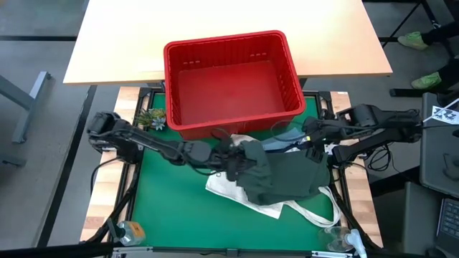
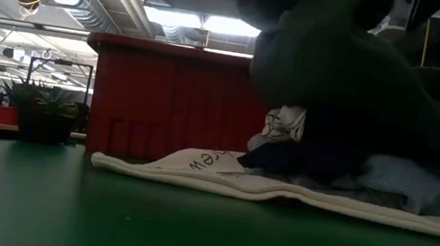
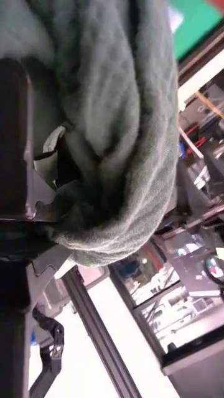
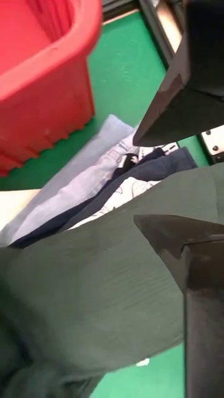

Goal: Fold laundry
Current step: Fold the green shirt

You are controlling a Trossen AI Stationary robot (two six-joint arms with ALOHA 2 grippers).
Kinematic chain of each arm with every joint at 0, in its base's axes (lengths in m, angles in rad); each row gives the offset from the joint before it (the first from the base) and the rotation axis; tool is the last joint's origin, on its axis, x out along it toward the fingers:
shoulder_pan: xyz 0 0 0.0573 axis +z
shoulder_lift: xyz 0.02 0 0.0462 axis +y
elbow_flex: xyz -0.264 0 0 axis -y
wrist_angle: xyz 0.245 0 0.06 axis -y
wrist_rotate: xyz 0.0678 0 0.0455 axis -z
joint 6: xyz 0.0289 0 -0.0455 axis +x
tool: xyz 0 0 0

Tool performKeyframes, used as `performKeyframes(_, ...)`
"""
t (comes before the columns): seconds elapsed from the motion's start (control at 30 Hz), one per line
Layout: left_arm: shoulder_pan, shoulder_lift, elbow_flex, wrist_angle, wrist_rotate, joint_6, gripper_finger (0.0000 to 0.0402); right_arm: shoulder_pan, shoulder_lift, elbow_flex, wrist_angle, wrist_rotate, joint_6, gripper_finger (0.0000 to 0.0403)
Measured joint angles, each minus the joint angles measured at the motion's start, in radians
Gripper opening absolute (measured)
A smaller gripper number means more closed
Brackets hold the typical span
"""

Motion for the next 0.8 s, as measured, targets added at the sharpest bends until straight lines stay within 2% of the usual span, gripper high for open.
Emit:
performKeyframes(0.27,0.058,0.239,0.233,0.000,0.168,0.002,0.0007,0.000,0.000,0.100,-0.006,0.009,-0.029,0.0188)
performKeyframes(0.53,0.099,0.483,0.492,-0.001,0.285,0.002,0.0008,0.000,-0.010,0.121,-0.012,0.012,-0.054,0.0188)
performKeyframes(0.8,0.116,0.627,0.614,0.004,0.308,0.000,0.0012,0.000,-0.011,0.121,-0.011,0.012,-0.054,0.0188)
